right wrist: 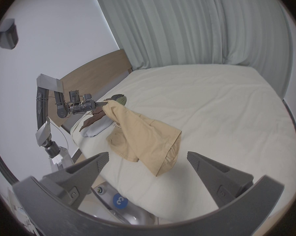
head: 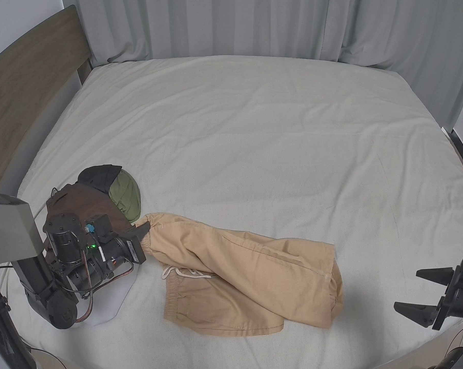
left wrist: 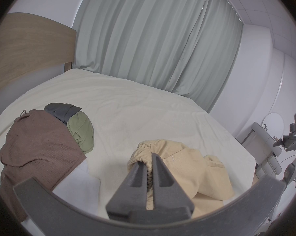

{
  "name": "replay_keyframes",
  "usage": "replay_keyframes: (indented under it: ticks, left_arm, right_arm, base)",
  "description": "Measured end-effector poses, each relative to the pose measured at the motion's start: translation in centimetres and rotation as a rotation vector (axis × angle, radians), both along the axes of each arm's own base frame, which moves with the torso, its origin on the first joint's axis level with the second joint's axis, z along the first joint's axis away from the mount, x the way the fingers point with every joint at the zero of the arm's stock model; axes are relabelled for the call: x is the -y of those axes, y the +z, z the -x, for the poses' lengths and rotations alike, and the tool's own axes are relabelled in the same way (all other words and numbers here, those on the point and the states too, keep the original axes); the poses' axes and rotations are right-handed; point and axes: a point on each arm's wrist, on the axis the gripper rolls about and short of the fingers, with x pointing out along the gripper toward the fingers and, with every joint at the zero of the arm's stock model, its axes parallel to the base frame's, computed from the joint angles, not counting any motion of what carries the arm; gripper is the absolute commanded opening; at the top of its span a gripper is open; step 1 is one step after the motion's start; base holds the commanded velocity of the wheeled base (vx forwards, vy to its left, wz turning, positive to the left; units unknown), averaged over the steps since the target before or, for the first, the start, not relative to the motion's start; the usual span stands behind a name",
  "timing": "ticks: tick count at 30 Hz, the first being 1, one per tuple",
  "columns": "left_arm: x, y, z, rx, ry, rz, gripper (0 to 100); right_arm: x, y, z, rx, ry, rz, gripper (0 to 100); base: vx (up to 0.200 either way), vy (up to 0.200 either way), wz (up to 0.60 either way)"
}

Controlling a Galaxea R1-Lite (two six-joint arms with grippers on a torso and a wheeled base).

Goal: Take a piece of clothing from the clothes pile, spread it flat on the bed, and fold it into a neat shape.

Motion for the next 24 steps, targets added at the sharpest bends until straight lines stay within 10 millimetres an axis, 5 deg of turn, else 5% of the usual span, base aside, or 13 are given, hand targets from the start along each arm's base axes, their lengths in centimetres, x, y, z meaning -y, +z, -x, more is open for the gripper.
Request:
replay_keyframes:
  ticks: [11,24]
  left_arm:
    - [0.0,0.4,0.1,0.013,-0.001,0.007,0]
    - [0.0,-0.1,0.2,-0.008,-0.001,0.002,0]
  right_arm:
    - [-1.4,0.1,-5.5,-0.057,0.026,-0.12,100]
    - [-2.7,-2.5,-10.9,-0.133,-0.001,-0.258,100]
  base:
    - [0.0,0.0,0.0]
    - [0.0,0.0,0.0]
